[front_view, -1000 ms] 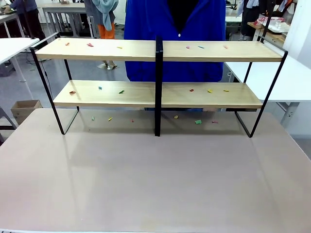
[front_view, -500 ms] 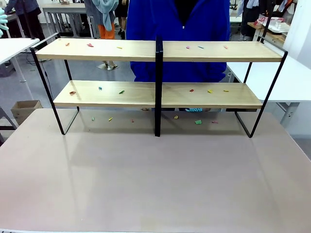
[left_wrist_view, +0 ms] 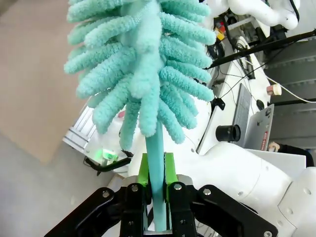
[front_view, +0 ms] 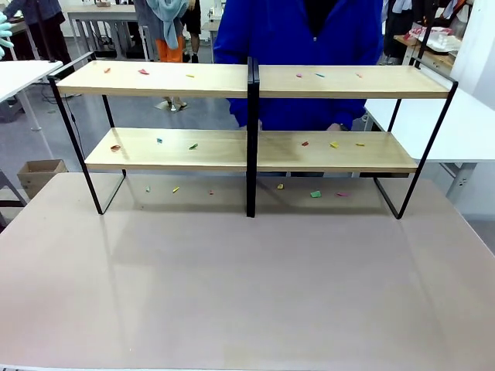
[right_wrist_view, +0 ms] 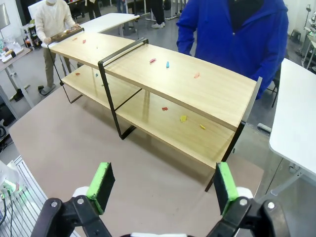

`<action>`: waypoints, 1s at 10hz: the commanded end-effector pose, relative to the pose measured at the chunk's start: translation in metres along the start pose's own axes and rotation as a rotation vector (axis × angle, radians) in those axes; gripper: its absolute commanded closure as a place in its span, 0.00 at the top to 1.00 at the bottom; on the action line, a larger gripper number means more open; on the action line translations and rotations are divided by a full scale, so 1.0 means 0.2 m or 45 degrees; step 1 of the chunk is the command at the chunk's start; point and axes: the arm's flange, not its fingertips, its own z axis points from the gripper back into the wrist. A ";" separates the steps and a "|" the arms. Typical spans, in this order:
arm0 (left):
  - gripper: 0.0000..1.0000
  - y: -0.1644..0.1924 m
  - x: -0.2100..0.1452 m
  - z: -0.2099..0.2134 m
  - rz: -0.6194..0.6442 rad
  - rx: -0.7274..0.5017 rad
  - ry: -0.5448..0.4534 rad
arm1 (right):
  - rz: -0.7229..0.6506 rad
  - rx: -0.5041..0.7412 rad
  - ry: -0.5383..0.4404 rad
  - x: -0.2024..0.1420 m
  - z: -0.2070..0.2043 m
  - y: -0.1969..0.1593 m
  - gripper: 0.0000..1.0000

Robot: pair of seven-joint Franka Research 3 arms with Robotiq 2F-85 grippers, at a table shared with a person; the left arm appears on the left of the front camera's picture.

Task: Clean the shelves.
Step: Clean a randomly selected level of the Shelf with the Duster.

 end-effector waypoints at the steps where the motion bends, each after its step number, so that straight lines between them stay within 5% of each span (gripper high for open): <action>1: 0.00 -0.02 -0.02 0.01 -0.023 -0.012 -0.010 | 0.000 0.001 -0.001 0.00 0.00 0.00 1.00; 2: 0.00 -0.02 -0.02 0.01 -0.023 -0.012 -0.010 | 0.000 0.001 -0.001 0.00 0.00 0.00 1.00; 3: 0.13 0.00 0.00 0.00 0.000 0.000 0.000 | 0.000 0.001 -0.001 0.00 0.00 0.00 1.00; 5: 0.13 -0.13 0.25 -0.21 -0.261 -0.134 0.536 | 0.000 0.001 -0.001 0.00 0.00 0.00 1.00; 7: 0.13 -0.09 0.50 -0.49 -0.232 -0.082 0.819 | 0.000 0.001 -0.001 0.00 0.00 0.00 1.00; 8: 0.13 -0.09 0.63 -0.64 -0.280 -0.160 0.869 | 0.000 0.001 -0.001 0.00 0.00 0.00 1.00; 9: 0.13 -0.06 0.80 -0.79 -0.225 -0.198 0.788 | 0.000 0.001 -0.001 0.00 0.00 0.00 1.00; 10: 0.13 -0.02 0.91 -0.80 -0.152 -0.405 0.726 | 0.000 0.001 -0.001 0.00 0.00 0.00 1.00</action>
